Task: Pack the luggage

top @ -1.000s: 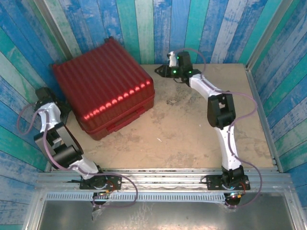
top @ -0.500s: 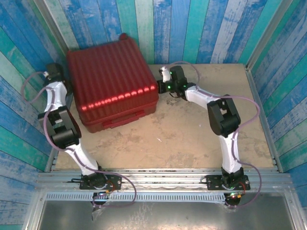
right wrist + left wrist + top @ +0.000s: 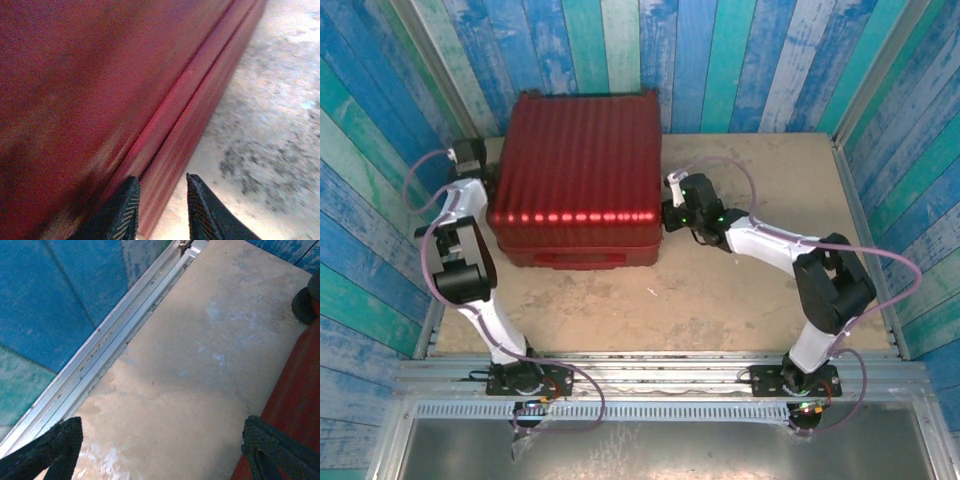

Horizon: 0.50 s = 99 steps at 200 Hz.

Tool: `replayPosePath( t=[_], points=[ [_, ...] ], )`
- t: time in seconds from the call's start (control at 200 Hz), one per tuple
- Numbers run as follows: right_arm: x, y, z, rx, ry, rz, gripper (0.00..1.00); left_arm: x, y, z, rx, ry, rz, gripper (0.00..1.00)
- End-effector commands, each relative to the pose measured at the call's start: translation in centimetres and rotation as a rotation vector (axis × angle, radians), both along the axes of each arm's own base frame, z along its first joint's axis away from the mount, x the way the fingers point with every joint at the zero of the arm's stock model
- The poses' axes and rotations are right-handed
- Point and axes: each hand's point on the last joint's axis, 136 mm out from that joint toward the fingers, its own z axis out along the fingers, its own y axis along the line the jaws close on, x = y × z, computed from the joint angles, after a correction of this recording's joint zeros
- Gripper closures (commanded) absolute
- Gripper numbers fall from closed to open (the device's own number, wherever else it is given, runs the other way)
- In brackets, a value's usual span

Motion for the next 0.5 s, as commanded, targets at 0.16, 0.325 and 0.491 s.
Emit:
replayPosePath(
  t=[0.16,0.325,0.491],
  points=[
    [-7.5,-0.1,3.8,0.055,-0.002,0.155,0.52,-10.7,-9.3,15.5,0.024,-0.308,-0.075,0.06],
    [-8.6,-6.6,5.0,0.087,-0.007,0.122,0.45,-17.9,-10.3,16.9,-0.034,-0.363,-0.074,0.08],
    [-11.7,-8.5,5.7,0.075,-0.027,0.224,0.45,-21.9,-14.2,14.8,-0.225,-0.38,-0.199,0.15]
  ],
)
